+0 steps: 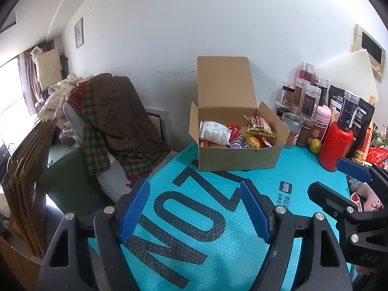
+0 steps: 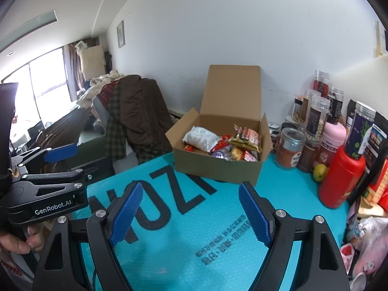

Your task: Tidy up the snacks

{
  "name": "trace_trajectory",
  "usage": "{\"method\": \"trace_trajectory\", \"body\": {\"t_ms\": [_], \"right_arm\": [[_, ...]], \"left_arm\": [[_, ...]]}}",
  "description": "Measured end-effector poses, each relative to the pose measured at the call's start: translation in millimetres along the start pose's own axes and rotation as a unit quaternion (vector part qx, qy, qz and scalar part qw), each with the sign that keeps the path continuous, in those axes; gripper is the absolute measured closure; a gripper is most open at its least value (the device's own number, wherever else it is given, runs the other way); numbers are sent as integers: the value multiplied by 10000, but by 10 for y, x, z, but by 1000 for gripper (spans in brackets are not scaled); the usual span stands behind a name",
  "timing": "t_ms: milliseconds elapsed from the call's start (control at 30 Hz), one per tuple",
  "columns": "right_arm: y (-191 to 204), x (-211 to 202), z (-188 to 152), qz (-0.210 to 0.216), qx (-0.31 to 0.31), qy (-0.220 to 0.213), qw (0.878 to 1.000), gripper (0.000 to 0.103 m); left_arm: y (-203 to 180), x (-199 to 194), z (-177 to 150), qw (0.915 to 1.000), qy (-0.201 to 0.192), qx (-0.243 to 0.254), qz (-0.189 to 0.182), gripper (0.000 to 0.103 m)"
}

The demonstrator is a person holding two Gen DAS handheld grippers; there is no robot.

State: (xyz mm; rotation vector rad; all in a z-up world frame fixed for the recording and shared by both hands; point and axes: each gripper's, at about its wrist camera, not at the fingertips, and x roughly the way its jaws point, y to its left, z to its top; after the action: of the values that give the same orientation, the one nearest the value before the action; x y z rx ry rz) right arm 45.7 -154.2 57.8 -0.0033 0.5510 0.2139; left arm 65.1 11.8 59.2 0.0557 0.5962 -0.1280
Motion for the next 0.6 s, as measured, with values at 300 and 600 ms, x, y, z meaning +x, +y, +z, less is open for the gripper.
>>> {"method": "trace_trajectory", "body": {"t_ms": [300,600], "right_arm": [[-19,-1,10,4,-22,-6,10000,21],[2,11,28,47,-117,15,9999,21]], "left_arm": [[-6,6,-2,10000,0,-42,-2,26],[15,29,-28,9999,73,-106,-50,26]]}}
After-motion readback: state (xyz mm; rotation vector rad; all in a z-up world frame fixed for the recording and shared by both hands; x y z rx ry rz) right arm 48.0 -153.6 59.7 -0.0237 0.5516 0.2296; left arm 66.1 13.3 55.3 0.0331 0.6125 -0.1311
